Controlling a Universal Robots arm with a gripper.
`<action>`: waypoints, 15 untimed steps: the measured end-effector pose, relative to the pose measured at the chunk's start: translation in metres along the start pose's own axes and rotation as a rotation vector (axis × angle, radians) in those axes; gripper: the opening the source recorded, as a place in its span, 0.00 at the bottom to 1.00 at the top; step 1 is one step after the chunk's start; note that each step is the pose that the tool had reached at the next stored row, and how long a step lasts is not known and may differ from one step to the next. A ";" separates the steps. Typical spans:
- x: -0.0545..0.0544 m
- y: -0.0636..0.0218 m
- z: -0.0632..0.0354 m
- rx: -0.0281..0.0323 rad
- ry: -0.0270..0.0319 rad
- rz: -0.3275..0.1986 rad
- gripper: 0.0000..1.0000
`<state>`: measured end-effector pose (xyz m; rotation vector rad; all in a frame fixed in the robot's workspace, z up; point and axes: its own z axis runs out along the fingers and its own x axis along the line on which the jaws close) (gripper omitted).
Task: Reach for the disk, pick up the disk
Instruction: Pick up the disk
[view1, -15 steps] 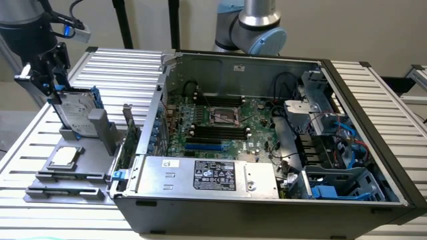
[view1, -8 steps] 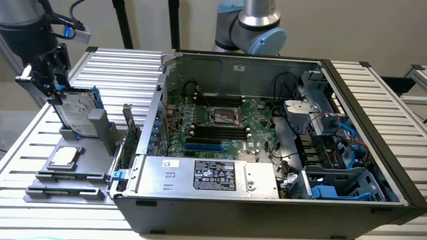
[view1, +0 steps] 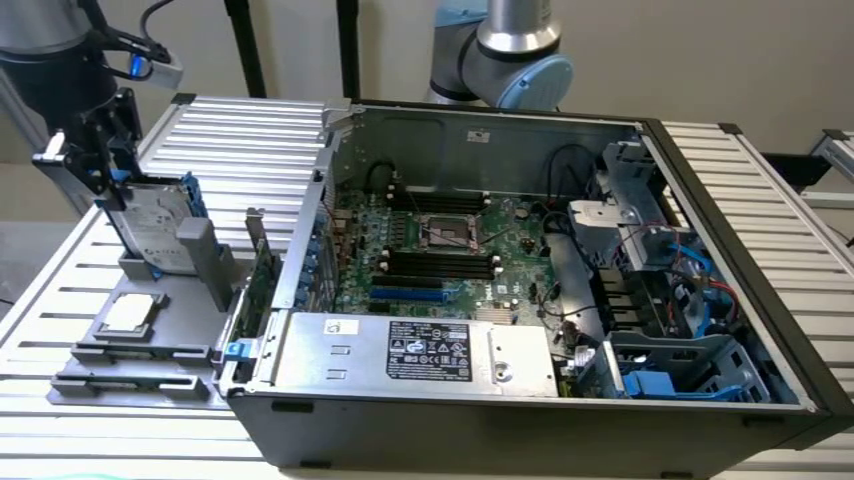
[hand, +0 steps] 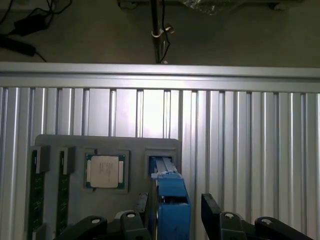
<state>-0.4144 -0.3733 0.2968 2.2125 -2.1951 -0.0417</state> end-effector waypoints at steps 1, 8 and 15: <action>0.000 0.0000 0.0004 0.0001 0.0000 0.000 0.54; 0.002 0.0000 0.0008 0.0001 0.0000 0.000 0.54; 0.004 -0.0001 0.0011 0.0001 0.0000 0.000 0.54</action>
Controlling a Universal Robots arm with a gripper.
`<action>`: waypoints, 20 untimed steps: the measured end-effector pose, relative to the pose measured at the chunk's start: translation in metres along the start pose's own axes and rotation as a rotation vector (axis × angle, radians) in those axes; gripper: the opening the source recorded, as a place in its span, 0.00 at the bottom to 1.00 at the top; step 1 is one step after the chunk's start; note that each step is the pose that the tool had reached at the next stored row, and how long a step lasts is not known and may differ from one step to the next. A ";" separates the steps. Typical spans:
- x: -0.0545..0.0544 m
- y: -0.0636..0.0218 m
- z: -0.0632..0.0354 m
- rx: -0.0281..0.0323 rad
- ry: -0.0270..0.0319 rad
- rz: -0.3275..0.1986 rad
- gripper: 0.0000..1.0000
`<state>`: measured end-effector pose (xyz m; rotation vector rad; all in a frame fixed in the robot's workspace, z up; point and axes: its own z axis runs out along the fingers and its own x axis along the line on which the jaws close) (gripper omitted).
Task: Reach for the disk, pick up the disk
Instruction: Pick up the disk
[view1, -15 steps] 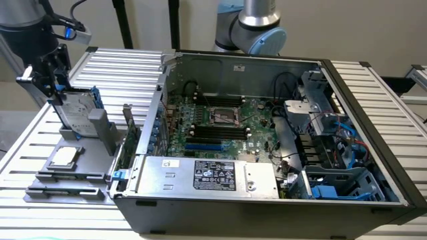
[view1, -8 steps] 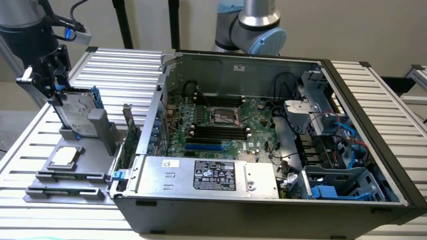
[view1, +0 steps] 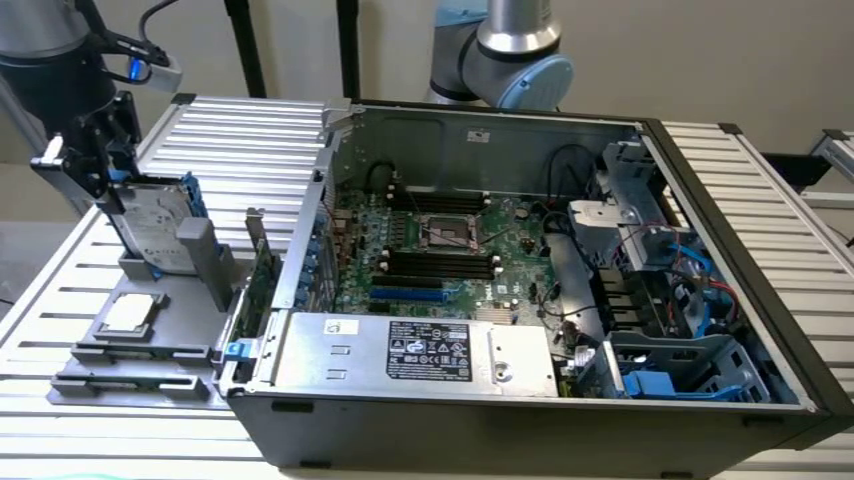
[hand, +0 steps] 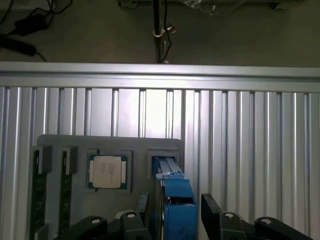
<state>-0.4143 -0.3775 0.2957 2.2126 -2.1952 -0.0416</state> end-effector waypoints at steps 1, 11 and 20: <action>0.000 0.0001 0.0000 0.0000 0.0000 0.000 0.54; 0.002 0.0001 0.0000 0.0000 -0.0019 0.000 0.33; 0.006 0.0001 0.0000 0.0003 -0.0075 0.000 0.33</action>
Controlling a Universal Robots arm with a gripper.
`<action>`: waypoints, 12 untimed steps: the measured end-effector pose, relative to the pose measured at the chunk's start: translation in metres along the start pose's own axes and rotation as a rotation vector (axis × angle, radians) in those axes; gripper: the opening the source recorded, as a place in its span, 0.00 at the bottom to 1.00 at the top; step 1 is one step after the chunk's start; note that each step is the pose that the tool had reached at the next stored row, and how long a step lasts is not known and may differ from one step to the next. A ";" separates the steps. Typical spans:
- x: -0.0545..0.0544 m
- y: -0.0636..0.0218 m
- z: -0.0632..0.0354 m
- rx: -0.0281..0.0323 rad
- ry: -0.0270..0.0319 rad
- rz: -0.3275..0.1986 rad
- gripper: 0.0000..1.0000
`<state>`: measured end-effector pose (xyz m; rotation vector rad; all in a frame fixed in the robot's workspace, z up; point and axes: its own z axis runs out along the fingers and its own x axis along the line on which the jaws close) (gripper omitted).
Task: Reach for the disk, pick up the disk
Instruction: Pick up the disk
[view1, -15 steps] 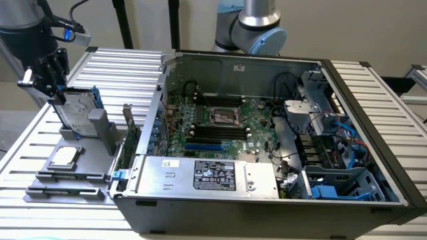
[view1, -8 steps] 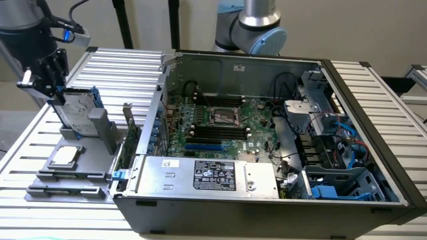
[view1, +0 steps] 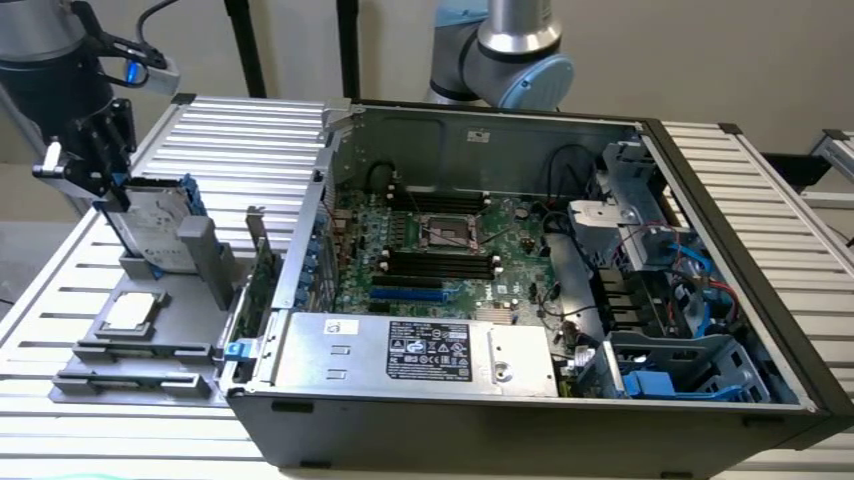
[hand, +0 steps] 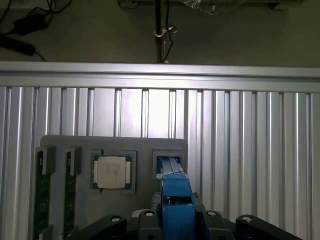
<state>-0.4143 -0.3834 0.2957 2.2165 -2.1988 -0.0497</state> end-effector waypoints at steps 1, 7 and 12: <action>0.000 0.0000 0.0000 0.0000 0.0000 0.000 0.33; 0.000 0.0000 0.0000 0.0001 0.0000 0.000 0.33; 0.000 0.0000 0.0000 0.0001 0.0000 0.000 0.33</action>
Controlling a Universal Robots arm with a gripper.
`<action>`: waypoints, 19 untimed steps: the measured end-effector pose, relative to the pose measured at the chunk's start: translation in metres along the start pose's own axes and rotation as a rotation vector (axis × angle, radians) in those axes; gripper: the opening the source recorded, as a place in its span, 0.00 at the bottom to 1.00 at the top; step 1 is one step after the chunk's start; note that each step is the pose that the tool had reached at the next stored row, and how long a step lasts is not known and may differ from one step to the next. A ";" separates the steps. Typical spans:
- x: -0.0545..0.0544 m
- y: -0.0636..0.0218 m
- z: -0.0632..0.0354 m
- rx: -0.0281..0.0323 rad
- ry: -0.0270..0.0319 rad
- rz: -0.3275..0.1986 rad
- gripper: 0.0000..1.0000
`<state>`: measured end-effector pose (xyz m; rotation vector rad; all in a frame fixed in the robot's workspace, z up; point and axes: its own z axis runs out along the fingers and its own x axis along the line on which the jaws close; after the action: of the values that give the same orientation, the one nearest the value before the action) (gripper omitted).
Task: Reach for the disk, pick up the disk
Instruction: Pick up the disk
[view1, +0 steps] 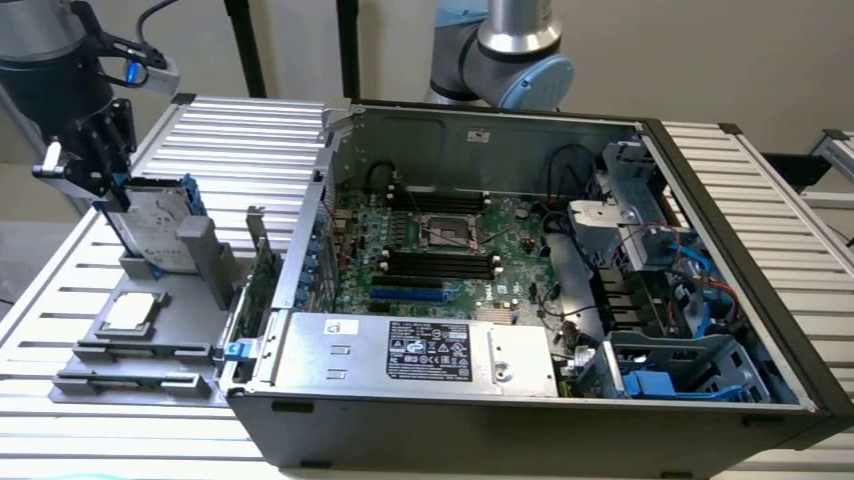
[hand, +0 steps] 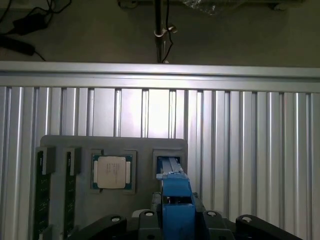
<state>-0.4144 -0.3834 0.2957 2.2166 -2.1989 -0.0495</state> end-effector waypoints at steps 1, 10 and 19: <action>0.000 0.0000 -0.0002 0.0001 -0.0001 0.000 0.33; 0.000 0.0003 -0.0139 0.0000 0.0000 0.000 0.33; 0.000 -0.0002 -0.0520 0.0000 0.0000 0.000 0.33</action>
<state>-0.4123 -0.3835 0.3476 2.2167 -2.1988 -0.0495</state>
